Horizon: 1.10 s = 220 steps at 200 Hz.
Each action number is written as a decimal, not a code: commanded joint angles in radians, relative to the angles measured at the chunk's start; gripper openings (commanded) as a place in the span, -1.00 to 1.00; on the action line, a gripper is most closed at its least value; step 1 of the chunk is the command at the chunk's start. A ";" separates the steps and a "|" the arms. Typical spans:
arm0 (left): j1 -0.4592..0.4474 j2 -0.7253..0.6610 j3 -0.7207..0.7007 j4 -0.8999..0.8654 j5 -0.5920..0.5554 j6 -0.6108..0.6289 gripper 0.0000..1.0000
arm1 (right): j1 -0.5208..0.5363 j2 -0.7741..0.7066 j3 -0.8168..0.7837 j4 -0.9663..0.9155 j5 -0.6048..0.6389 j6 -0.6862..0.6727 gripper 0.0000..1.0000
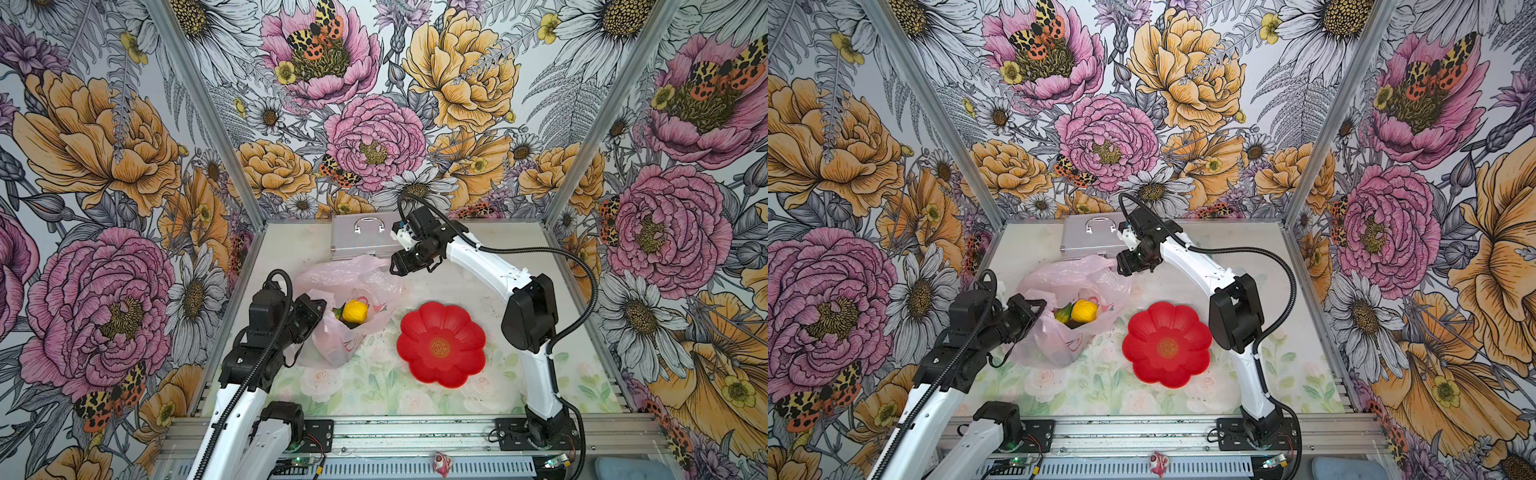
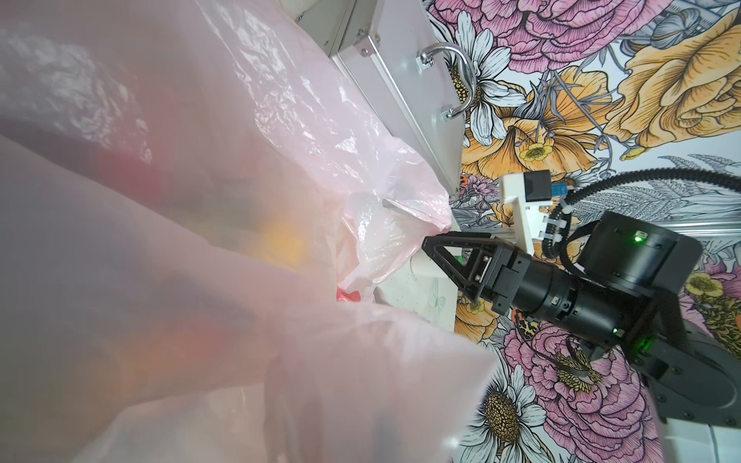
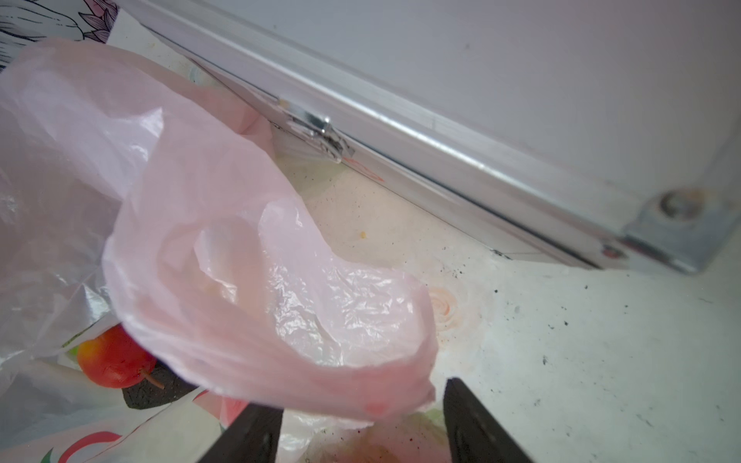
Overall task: Place the fruits into the plastic bag
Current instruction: Pick up the plastic bag from the middle-left of the table.
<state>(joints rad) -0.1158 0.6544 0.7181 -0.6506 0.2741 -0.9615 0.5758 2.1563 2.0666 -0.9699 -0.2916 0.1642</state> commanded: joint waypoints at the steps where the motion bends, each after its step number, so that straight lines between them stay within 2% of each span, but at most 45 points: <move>1: 0.017 -0.014 0.020 -0.021 0.026 0.028 -1.00 | 0.004 0.030 0.081 0.007 0.017 -0.003 0.22; 14: 0.026 -0.021 0.023 -0.035 0.029 0.033 -1.00 | 0.004 0.048 0.106 0.004 0.018 0.000 0.15; 30: 0.041 -0.028 0.028 -0.054 0.035 0.040 -1.00 | 0.002 0.057 0.125 0.003 0.023 0.005 -0.05; 76: 0.092 -0.050 0.051 -0.110 0.060 0.071 -1.00 | -0.002 0.053 0.151 0.001 0.025 0.018 -1.00; 112: 0.134 -0.049 0.107 -0.142 0.086 0.101 -1.00 | -0.006 -0.050 0.158 0.002 -0.004 0.076 -1.00; 142: 0.157 -0.013 0.217 -0.147 0.083 0.105 -1.00 | -0.010 -0.154 0.216 0.002 -0.064 0.146 -1.00; 169: 0.157 0.051 0.373 -0.147 0.061 0.112 -1.00 | -0.010 -0.196 0.347 0.003 -0.144 0.231 -1.00; 201: 0.164 0.149 0.566 -0.162 0.056 0.149 -1.00 | -0.008 -0.172 0.544 0.003 -0.211 0.322 -1.00; 220: 0.169 0.198 0.636 -0.168 0.073 0.159 -1.00 | -0.007 -0.159 0.621 0.005 -0.235 0.367 -1.00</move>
<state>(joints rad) 0.0391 0.8062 1.2778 -0.8192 0.3340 -0.8440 0.5728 2.0014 2.6030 -0.9894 -0.4709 0.4374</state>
